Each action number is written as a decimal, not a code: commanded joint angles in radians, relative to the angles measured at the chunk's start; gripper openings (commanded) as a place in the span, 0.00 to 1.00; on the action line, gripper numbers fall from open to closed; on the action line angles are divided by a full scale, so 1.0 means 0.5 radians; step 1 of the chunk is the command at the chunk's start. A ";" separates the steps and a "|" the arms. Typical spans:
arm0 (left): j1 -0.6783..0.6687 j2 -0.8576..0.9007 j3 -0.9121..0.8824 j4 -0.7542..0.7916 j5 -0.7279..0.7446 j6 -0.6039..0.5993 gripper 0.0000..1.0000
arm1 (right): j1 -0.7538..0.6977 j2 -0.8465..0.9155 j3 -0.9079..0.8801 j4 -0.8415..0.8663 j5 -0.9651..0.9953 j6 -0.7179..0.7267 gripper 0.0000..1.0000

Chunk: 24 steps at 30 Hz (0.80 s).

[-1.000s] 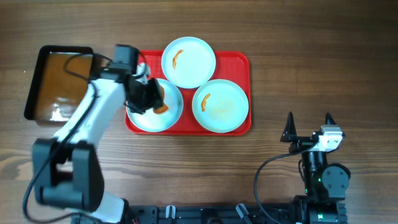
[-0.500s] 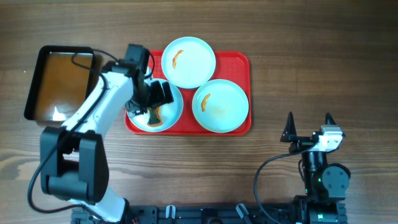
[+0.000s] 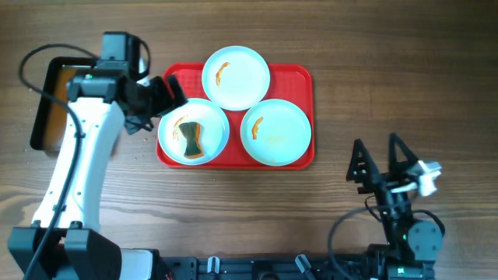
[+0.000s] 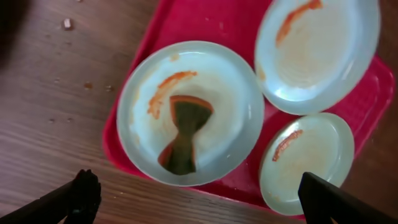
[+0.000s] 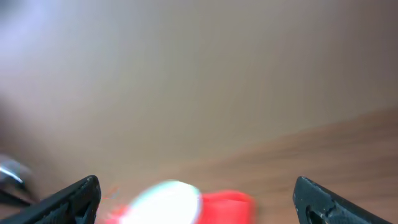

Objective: Clean dirty plates on tray and stack at the side
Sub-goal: 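Reach the right gripper to the lower-left plate rim and grip it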

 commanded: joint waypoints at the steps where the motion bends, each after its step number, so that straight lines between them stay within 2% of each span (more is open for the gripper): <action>1: 0.098 0.010 0.002 -0.078 -0.027 -0.040 1.00 | -0.008 0.013 0.026 0.479 -0.285 0.812 1.00; 4: 0.120 0.011 0.002 -0.118 -0.099 -0.035 1.00 | -0.008 0.163 0.284 0.451 -0.431 0.690 1.00; 6: 0.121 0.011 0.002 -0.113 -0.117 -0.043 1.00 | -0.008 0.431 0.626 0.228 -0.696 0.359 1.00; 9: 0.121 0.011 0.002 -0.098 -0.117 -0.043 1.00 | -0.008 1.023 1.310 -0.388 -1.137 -0.124 1.00; 10: 0.121 0.011 0.002 -0.098 -0.117 -0.043 1.00 | -0.007 1.231 1.551 -0.654 -1.266 -0.294 1.00; 11: 0.121 0.011 0.002 -0.098 -0.117 -0.043 1.00 | 0.000 1.510 1.896 -1.091 -1.393 -0.558 1.00; 13: 0.121 0.011 0.002 -0.101 -0.117 -0.043 1.00 | 0.060 1.903 2.436 -1.834 -1.260 -0.986 1.00; 14: 0.121 0.011 0.002 -0.105 -0.117 -0.043 1.00 | 0.124 2.084 2.694 -2.158 -1.013 -1.106 1.00; 17: 0.121 0.011 0.002 -0.107 -0.116 -0.044 1.00 | 0.369 2.500 3.204 -2.677 -0.536 -1.204 1.00; 19: 0.121 0.011 0.002 -0.107 -0.117 -0.057 1.00 | 0.573 2.744 3.404 -2.748 -0.687 -1.172 1.00; 21: 0.121 0.011 0.002 -0.108 -0.117 -0.058 1.00 | 0.713 2.879 3.393 -2.607 -0.834 -1.166 1.00; 23: 0.121 0.011 -0.001 -0.108 -0.117 -0.058 1.00 | 0.803 3.011 3.378 -2.489 -0.838 -1.001 1.00; 24: 0.123 0.011 -0.005 -0.107 -0.118 -0.058 1.00 | 0.859 3.112 3.378 -2.439 -0.797 -0.936 0.79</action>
